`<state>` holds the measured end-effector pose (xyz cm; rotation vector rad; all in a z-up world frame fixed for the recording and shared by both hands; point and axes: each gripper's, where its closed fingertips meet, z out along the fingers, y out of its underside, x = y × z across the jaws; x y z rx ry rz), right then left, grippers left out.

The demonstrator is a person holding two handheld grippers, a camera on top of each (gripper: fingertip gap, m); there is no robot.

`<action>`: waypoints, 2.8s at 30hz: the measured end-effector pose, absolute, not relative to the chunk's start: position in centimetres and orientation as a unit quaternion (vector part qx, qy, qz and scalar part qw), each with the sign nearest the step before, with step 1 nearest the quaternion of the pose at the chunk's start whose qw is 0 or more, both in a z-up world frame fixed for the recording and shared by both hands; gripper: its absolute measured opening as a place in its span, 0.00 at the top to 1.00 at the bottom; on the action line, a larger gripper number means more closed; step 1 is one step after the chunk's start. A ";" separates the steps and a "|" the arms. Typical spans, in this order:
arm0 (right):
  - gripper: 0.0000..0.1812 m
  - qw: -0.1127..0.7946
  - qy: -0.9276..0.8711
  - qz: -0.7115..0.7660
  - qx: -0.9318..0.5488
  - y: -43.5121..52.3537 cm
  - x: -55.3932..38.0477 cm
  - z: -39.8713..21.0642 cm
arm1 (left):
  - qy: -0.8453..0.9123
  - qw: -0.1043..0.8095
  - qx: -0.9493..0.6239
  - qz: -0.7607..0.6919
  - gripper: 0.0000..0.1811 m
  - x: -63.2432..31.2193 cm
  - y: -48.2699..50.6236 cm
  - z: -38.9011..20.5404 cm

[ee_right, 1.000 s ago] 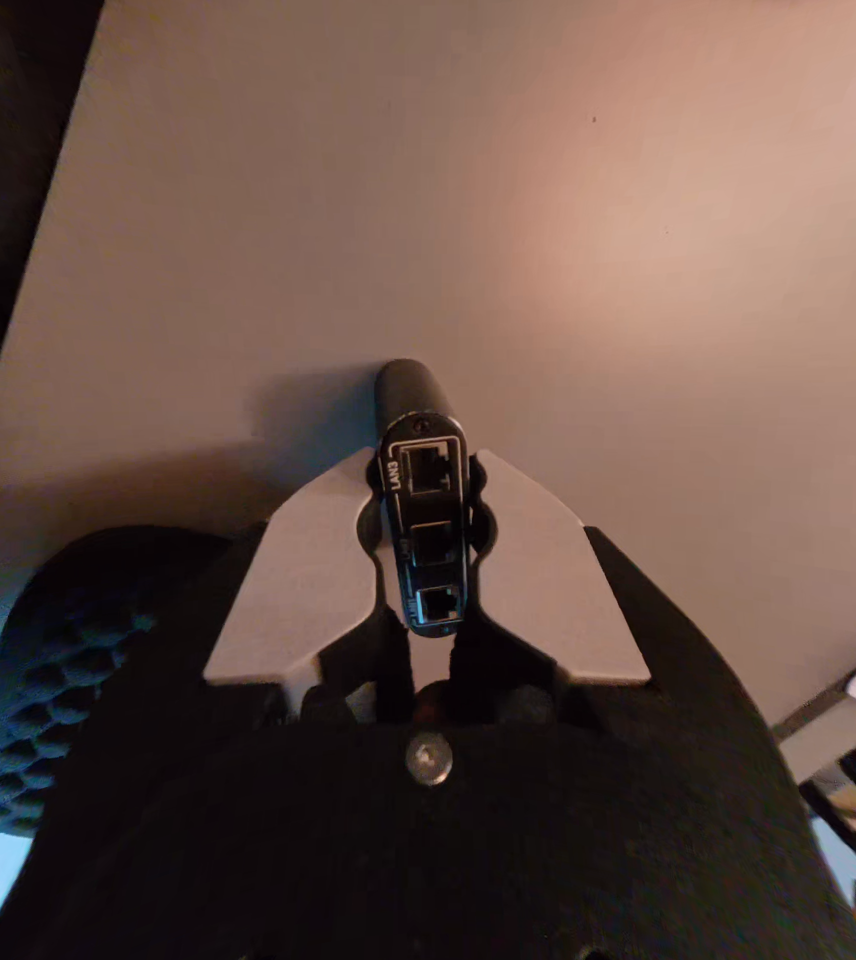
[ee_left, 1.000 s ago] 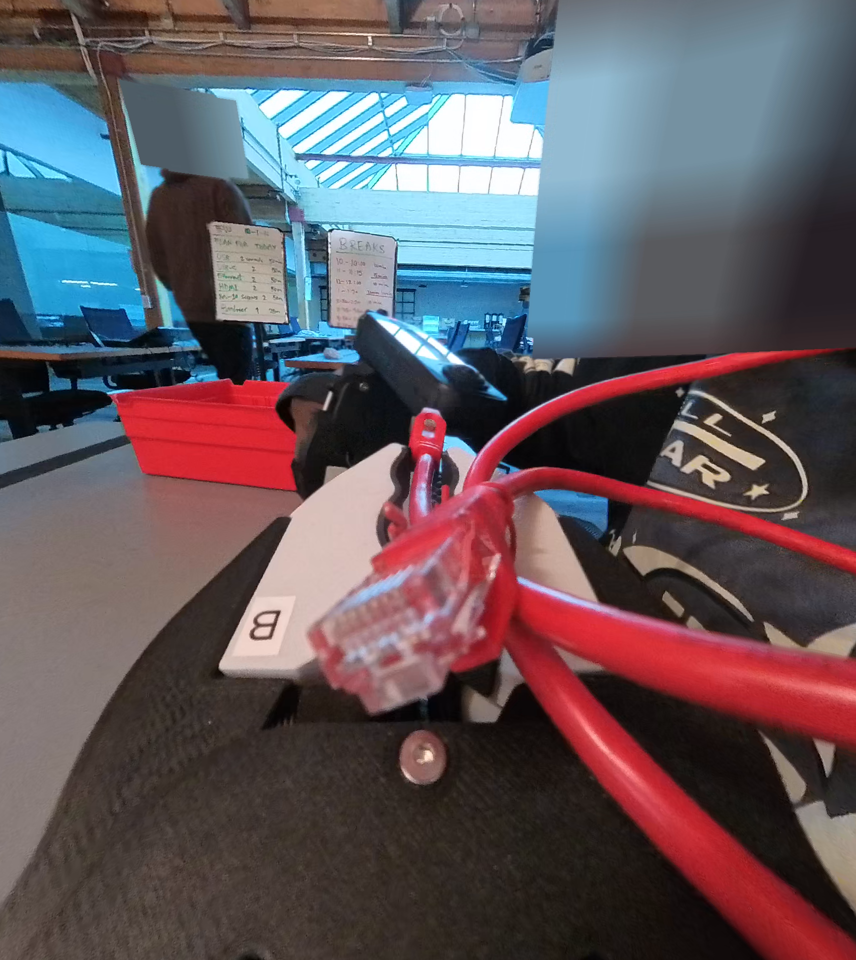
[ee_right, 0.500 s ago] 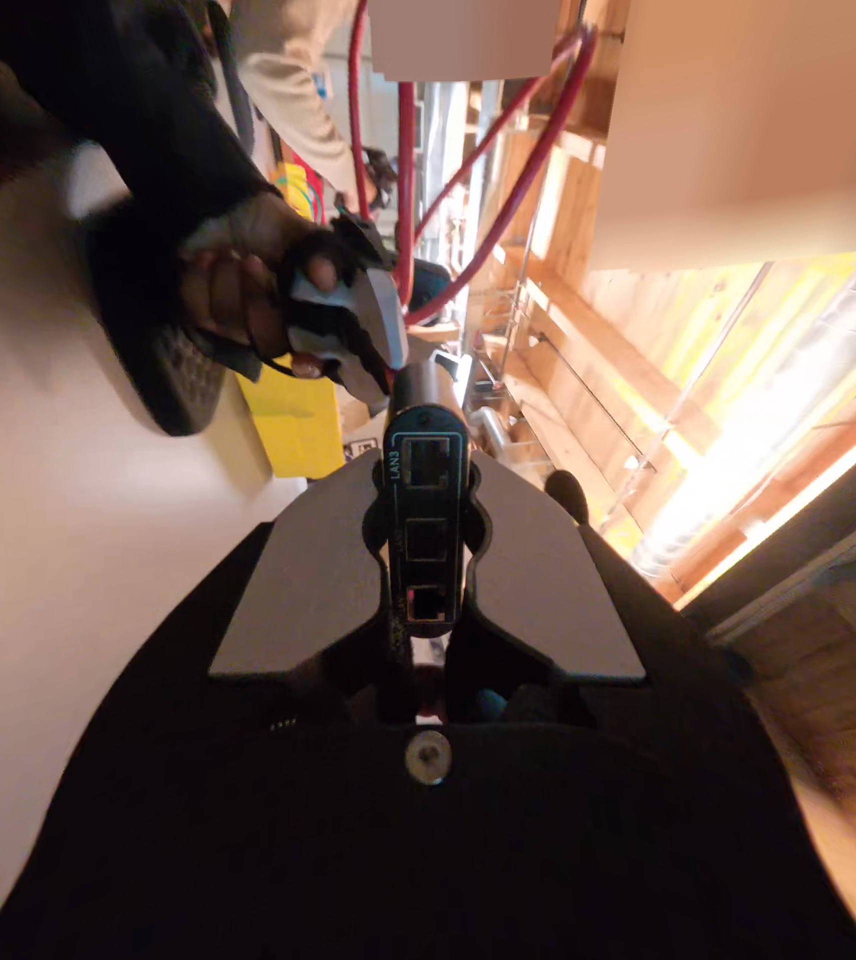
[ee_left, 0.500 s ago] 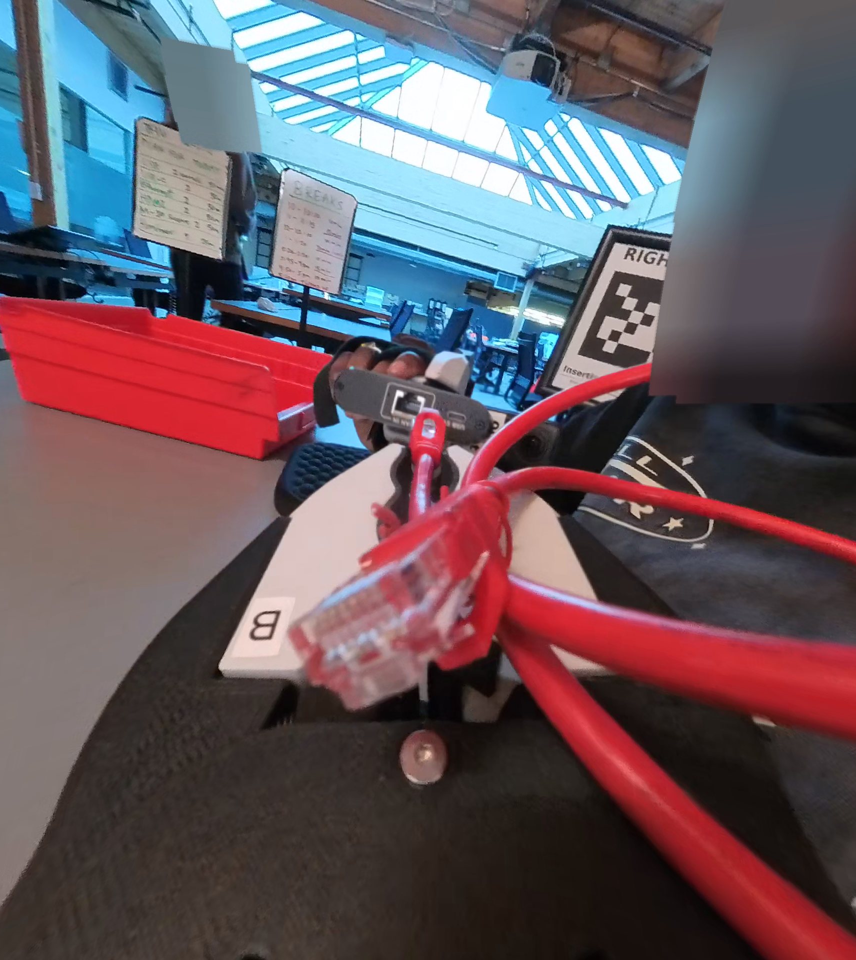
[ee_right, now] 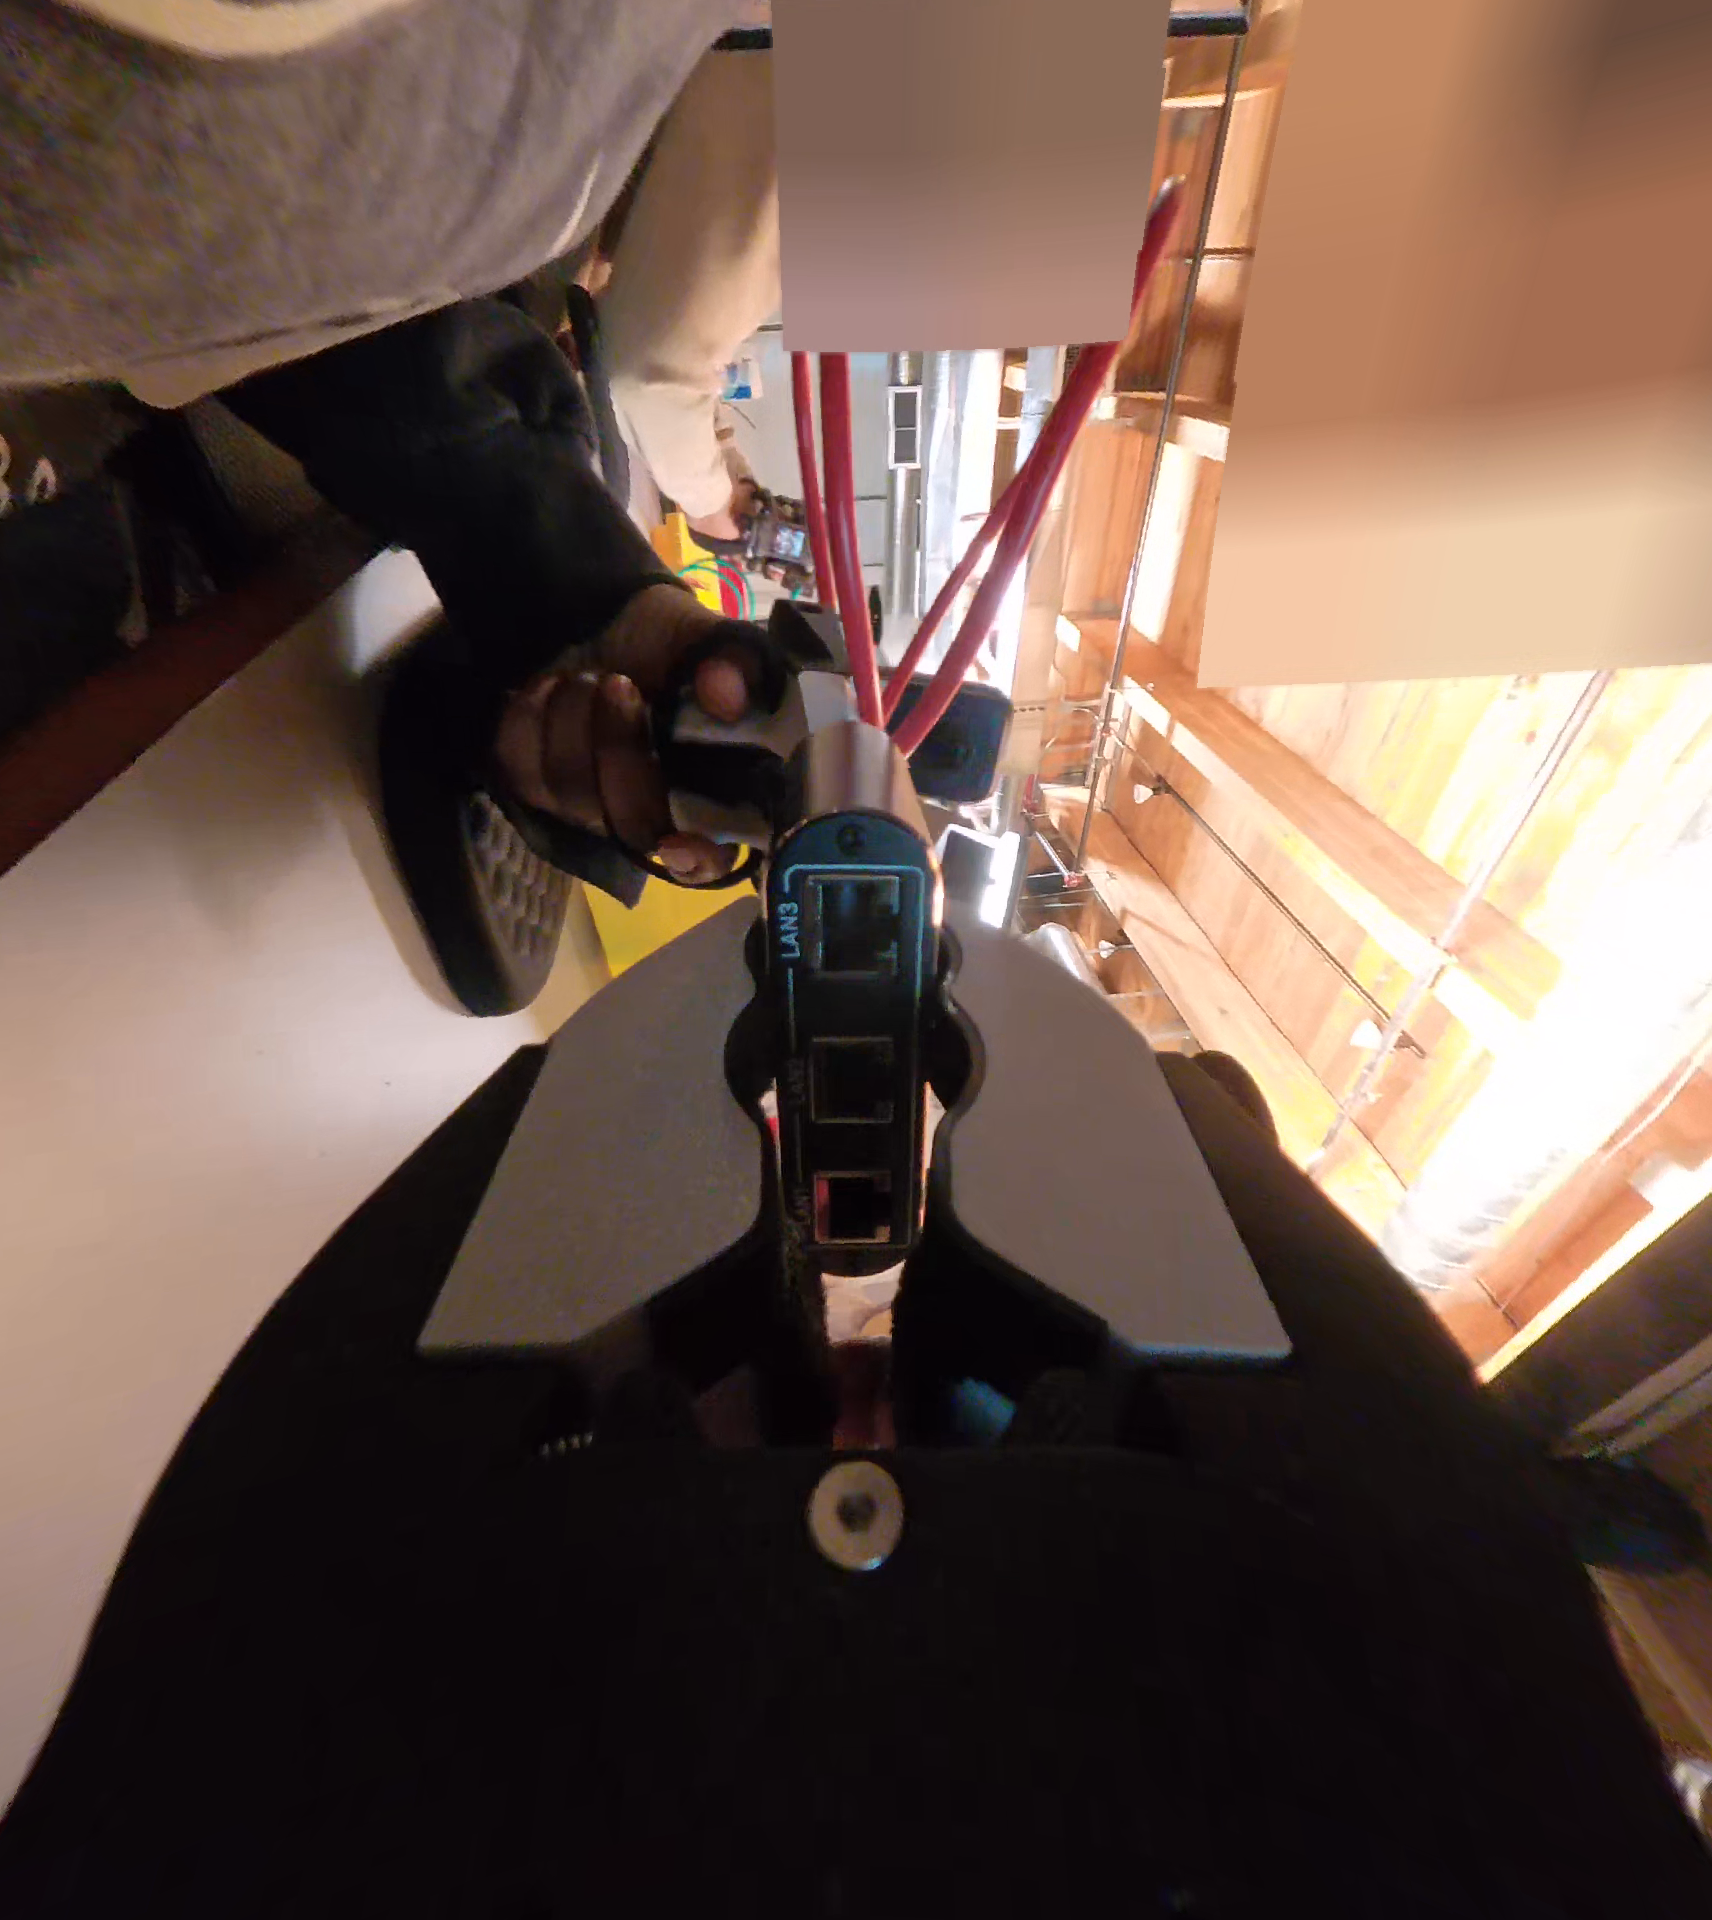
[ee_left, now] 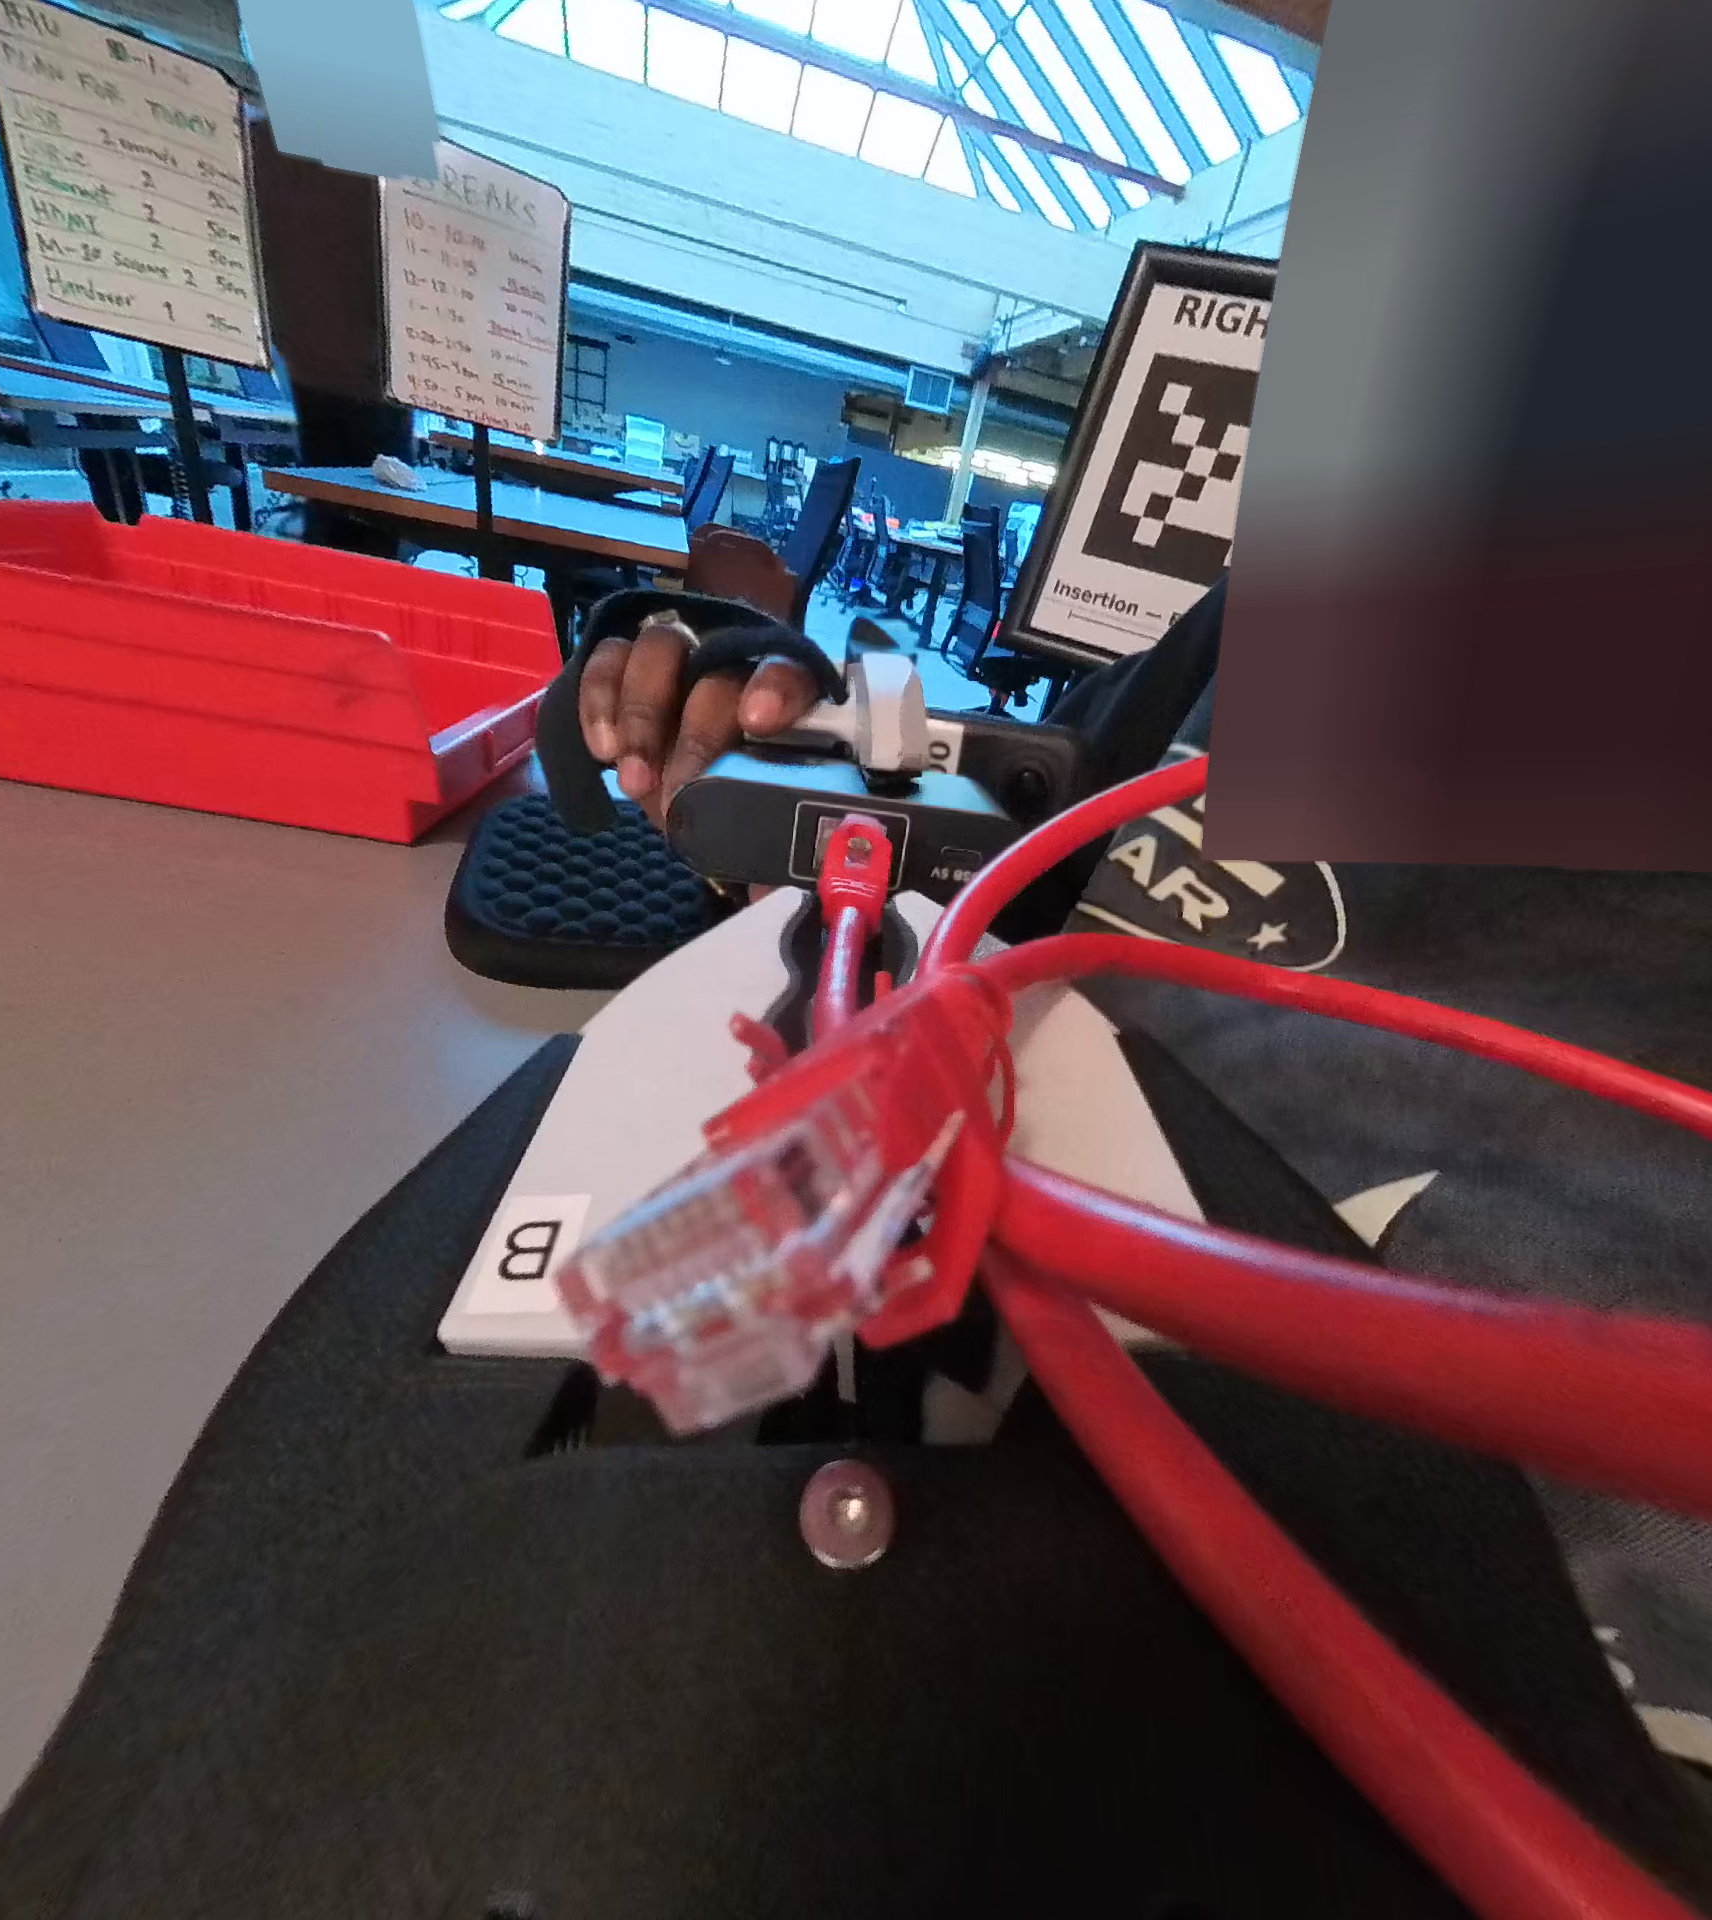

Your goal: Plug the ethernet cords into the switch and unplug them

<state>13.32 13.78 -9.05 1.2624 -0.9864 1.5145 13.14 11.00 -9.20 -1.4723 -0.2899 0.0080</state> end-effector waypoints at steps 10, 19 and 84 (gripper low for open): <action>0.87 0.421 -0.415 0.618 0.518 13.5 13.3 -9.8 | -0.133 0.705 -0.697 0.019 0.94 13.1 11.6 -10.2; 0.86 0.451 -0.486 0.580 0.474 12.5 10.9 -9.8 | -0.179 0.708 -0.683 0.035 0.94 11.5 11.2 -10.1; 0.62 0.258 -0.840 0.455 0.142 18.3 2.4 -5.3 | -0.672 0.186 -0.677 0.235 0.87 9.0 -25.6 -19.0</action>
